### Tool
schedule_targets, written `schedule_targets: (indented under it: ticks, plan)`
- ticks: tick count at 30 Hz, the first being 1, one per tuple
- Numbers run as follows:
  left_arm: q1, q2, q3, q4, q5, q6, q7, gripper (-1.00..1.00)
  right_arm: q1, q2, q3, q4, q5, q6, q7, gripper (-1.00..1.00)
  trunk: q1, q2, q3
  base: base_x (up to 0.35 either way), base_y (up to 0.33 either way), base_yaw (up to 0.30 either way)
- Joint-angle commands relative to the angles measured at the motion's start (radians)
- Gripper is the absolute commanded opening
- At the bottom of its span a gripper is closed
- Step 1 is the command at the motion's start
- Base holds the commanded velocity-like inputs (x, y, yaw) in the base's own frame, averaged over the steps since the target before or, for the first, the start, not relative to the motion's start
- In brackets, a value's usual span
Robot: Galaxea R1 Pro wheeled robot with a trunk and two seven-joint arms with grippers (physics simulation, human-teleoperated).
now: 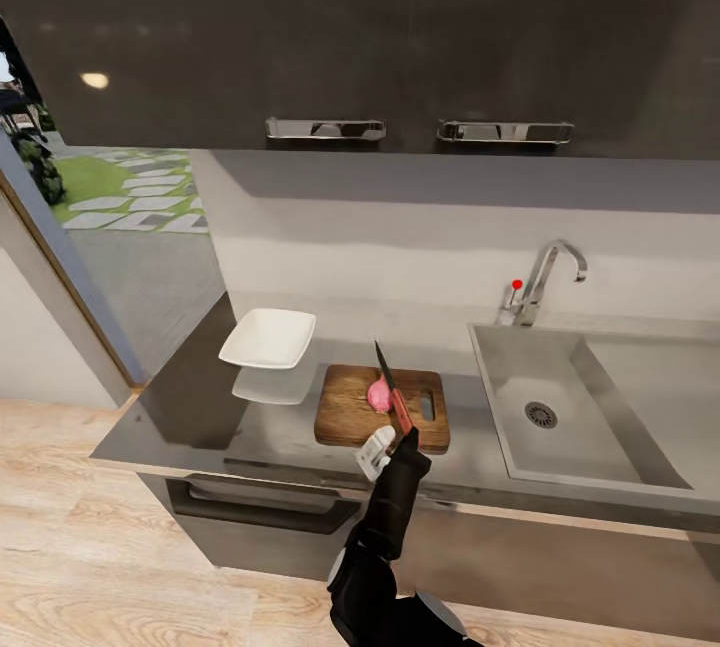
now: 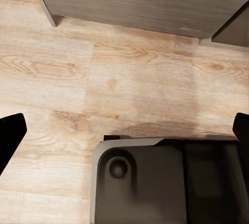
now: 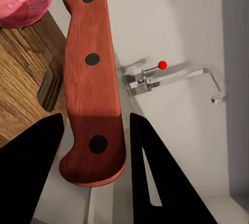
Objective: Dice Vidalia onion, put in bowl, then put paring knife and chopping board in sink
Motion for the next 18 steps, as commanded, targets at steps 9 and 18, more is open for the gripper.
schedule_targets:
  ticks: [9,18]
  plan:
    - [0.0,0.001,-0.005,-0.001,0.006,-0.003,0.007,1.0,-0.001,0.0,0.001,0.007,-0.004,0.003,-0.005,-1.0,0.001,-0.002,-0.004,0.0,0.0,0.0]
    - [0.0,0.001,-0.005,-0.001,0.006,-0.003,0.007,1.0,-0.001,0.0,0.0,0.011,-0.004,0.003,-0.005,-1.0,0.001,-0.002,-0.018,0.0,0.0,0.0]
